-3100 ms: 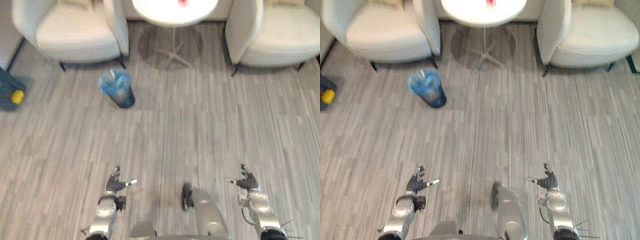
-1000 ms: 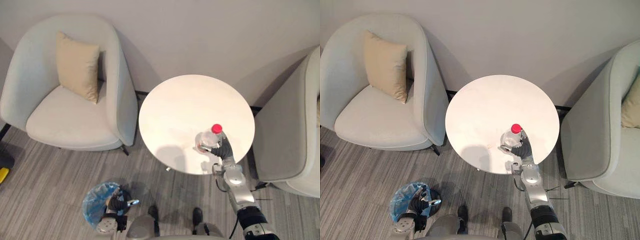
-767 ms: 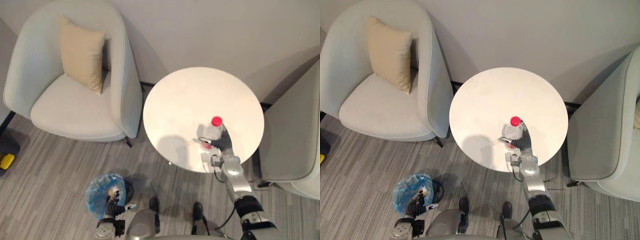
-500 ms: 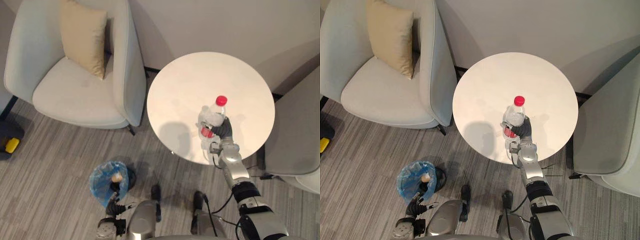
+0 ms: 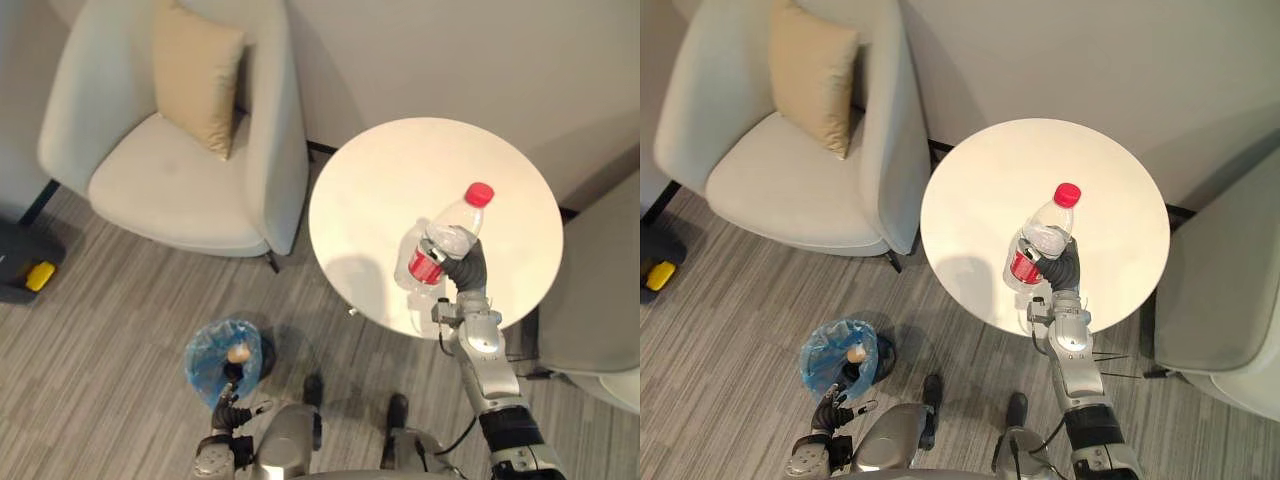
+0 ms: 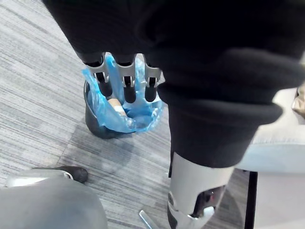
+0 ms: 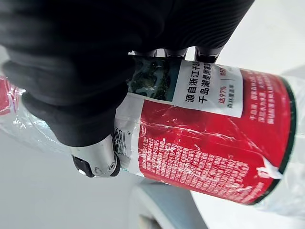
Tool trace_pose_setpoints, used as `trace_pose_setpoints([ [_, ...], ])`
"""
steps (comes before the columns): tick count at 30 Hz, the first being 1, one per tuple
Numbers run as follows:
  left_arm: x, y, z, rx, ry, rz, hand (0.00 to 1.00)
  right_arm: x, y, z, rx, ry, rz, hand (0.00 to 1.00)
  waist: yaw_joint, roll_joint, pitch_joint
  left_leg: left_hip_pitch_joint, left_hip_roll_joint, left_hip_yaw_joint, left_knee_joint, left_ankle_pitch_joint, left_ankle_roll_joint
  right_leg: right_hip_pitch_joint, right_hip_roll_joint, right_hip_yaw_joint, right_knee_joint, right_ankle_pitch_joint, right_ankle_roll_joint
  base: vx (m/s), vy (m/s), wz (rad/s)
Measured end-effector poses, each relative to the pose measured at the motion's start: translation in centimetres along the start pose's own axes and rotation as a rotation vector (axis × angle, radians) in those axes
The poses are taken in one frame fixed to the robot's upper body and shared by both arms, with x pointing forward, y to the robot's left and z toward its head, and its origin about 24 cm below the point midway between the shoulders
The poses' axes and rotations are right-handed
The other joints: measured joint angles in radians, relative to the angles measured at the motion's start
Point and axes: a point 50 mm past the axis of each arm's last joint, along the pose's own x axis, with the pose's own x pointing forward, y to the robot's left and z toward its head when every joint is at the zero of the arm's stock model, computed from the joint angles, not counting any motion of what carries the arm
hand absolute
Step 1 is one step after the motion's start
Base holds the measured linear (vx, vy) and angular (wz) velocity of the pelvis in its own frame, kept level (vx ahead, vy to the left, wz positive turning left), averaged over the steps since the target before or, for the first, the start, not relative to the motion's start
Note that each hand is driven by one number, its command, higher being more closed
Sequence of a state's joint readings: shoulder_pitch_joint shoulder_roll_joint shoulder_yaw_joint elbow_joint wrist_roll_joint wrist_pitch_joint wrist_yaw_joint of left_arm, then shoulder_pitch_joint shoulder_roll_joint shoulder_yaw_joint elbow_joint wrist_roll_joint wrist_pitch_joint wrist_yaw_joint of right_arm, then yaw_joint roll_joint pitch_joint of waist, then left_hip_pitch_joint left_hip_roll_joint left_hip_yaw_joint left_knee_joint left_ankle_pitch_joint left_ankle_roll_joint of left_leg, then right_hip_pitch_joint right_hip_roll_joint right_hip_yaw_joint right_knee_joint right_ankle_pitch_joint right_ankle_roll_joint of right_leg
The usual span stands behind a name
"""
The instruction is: Gather rubbish on tea table into small bin, then transfer packed bag to large trash can.
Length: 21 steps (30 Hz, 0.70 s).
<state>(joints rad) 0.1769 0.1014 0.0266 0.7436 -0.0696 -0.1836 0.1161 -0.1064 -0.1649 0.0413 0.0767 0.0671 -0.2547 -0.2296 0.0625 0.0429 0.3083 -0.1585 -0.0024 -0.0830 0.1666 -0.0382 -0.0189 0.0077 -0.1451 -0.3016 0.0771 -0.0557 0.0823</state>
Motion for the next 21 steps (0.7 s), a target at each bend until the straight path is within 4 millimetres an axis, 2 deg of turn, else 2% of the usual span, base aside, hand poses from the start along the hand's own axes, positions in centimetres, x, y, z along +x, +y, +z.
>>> trace_pose_setpoints([
  [3, 0.1, -0.3, 0.4, 0.009, -0.016, -0.017, 0.00, -0.1, 0.5, 0.8, 0.014, -0.042, 0.031, 1.00, 0.006, 0.001, 0.000, -0.023, -0.010, -0.045, -0.033, 0.050, -0.001, 0.006, -0.017, -0.096, 0.023, -0.026, -0.002, -0.05, -0.042, 1.15],
  [4, 0.1, -0.6, 0.5, 0.003, -0.022, -0.025, 0.00, -0.1, 0.9, 0.8, 0.020, -0.048, 0.045, 1.00, 0.008, 0.008, -0.004, -0.032, -0.009, 0.037, -0.052, 0.057, 0.033, 0.008, -0.027, -0.146, 0.044, -0.036, -0.005, -0.07, 0.027, 1.10],
  [5, 0.0, -1.0, 0.6, -0.003, -0.027, -0.037, 0.00, -0.2, 1.4, 0.8, 0.015, -0.044, 0.070, 1.00, 0.010, 0.017, -0.012, -0.039, 0.027, 0.172, -0.051, 0.027, 0.089, 0.014, -0.034, -0.188, 0.058, -0.039, -0.003, -0.05, 0.028, 1.07],
  [6, 0.0, -1.1, 0.6, -0.008, -0.027, -0.039, 0.00, -0.3, 1.7, 0.7, 0.008, -0.045, 0.084, 1.00, 0.007, 0.018, -0.015, -0.037, 0.050, 0.274, -0.040, 0.006, 0.123, 0.021, -0.044, -0.205, 0.061, -0.039, -0.003, 0.04, 0.054, 1.30],
  [7, -0.2, -2.1, 0.3, -0.003, -0.018, -0.071, 0.00, -0.6, 2.8, 0.7, -0.017, -0.049, 0.138, 1.00, 0.000, 0.033, -0.040, -0.017, 0.111, 0.490, -0.008, -0.004, 0.161, 0.049, -0.075, -0.259, 0.071, -0.049, 0.011, 0.09, 0.062, 1.06],
  [8, -0.3, -2.4, 0.3, 0.004, -0.018, -0.084, 0.00, -0.6, 2.9, 0.7, -0.033, -0.052, 0.155, 1.00, 0.001, 0.039, -0.047, -0.013, 0.115, 0.516, 0.003, 0.029, 0.127, 0.056, -0.085, -0.273, 0.084, -0.062, 0.024, 0.12, 0.093, 1.09],
  [9, -0.3, -2.6, 0.4, 0.012, -0.023, -0.093, 0.00, -0.6, 3.2, 0.6, -0.052, -0.052, 0.177, 1.00, 0.001, 0.034, -0.053, -0.013, 0.098, 0.520, 0.015, 0.038, 0.108, 0.067, -0.101, -0.282, 0.103, -0.086, 0.037, 0.06, 0.064, 0.53],
  [11, -0.3, -2.8, 0.3, 0.023, -0.021, -0.101, 0.00, -0.8, 3.8, 0.3, -0.046, -0.038, 0.195, 1.00, 0.001, 0.032, -0.084, -0.008, 0.067, 0.520, -0.014, 0.040, 0.106, 0.098, -0.123, -0.339, 0.096, -0.087, 0.050, 0.04, 0.089, 0.73],
  [13, -0.3, -3.0, 0.5, 0.042, -0.028, -0.114, 0.00, -0.9, 4.0, 0.2, -0.047, -0.033, 0.207, 1.00, -0.003, 0.022, -0.096, 0.010, 0.041, 0.496, -0.067, 0.058, 0.085, 0.115, -0.133, -0.383, 0.093, -0.085, 0.055, 0.04, 0.068, 0.72],
  [14, -0.4, -3.2, 0.2, 0.060, -0.018, -0.131, 0.00, -0.9, 4.2, -0.3, -0.061, -0.018, 0.222, 1.00, -0.003, 0.008, -0.105, 0.024, 0.017, 0.473, -0.096, 0.069, 0.086, 0.132, -0.145, -0.409, 0.095, -0.080, 0.062, 0.01, 0.024, 0.61],
  [16, -0.5, -3.5, 0.0, 0.078, -0.015, -0.150, 0.00, -1.1, 4.3, -1.1, -0.076, 0.016, 0.228, 1.00, 0.000, 0.000, -0.108, 0.030, 0.001, 0.461, -0.087, 0.057, 0.094, 0.142, -0.168, -0.421, 0.132, -0.081, 0.063, 0.02, 0.074, 0.43],
  [17, -0.5, -3.6, -0.1, 0.096, -0.016, -0.158, 0.00, -1.3, 4.2, -1.8, -0.088, 0.054, 0.230, 1.00, -0.007, 0.002, -0.107, 0.034, -0.008, 0.438, -0.065, 0.020, 0.091, 0.137, -0.199, -0.420, 0.214, -0.082, 0.065, 0.04, 0.170, 0.45],
  [18, -0.6, -3.5, -0.4, 0.117, -0.010, -0.164, 0.00, -1.5, 4.2, -2.6, -0.098, 0.093, 0.235, 1.00, -0.023, 0.004, -0.107, 0.041, -0.018, 0.418, -0.038, -0.007, 0.103, 0.096, -0.253, -0.377, 0.378, -0.080, 0.050, 0.05, 0.186, 0.46],
  [19, -0.6, -3.4, -0.5, 0.129, -0.007, -0.166, 0.00, -1.6, 4.2, -2.8, -0.102, 0.108, 0.240, 1.00, -0.027, 0.004, -0.105, 0.047, -0.023, 0.405, -0.024, -0.019, 0.109, 0.057, -0.280, -0.324, 0.478, -0.074, -0.017, 0.05, 0.169, 0.51],
  [20, -0.6, -3.1, -0.7, 0.146, -0.003, -0.164, 0.00, -1.9, 4.5, -3.2, -0.109, 0.126, 0.267, 1.00, -0.039, 0.005, -0.103, 0.049, -0.023, 0.374, 0.004, -0.041, 0.112, -0.043, -0.272, -0.151, 0.627, -0.084, -0.103, 0.06, 0.119, 0.62],
  [21, -0.5, -2.7, -0.9, 0.161, 0.009, -0.157, 0.00, -2.1, 5.0, -3.2, -0.118, 0.128, 0.291, 1.00, -0.057, 0.005, -0.103, 0.052, -0.020, 0.341, 0.010, -0.051, 0.119, -0.109, -0.203, -0.006, 0.662, -0.147, -0.059, 0.10, 0.120, 0.67],
])
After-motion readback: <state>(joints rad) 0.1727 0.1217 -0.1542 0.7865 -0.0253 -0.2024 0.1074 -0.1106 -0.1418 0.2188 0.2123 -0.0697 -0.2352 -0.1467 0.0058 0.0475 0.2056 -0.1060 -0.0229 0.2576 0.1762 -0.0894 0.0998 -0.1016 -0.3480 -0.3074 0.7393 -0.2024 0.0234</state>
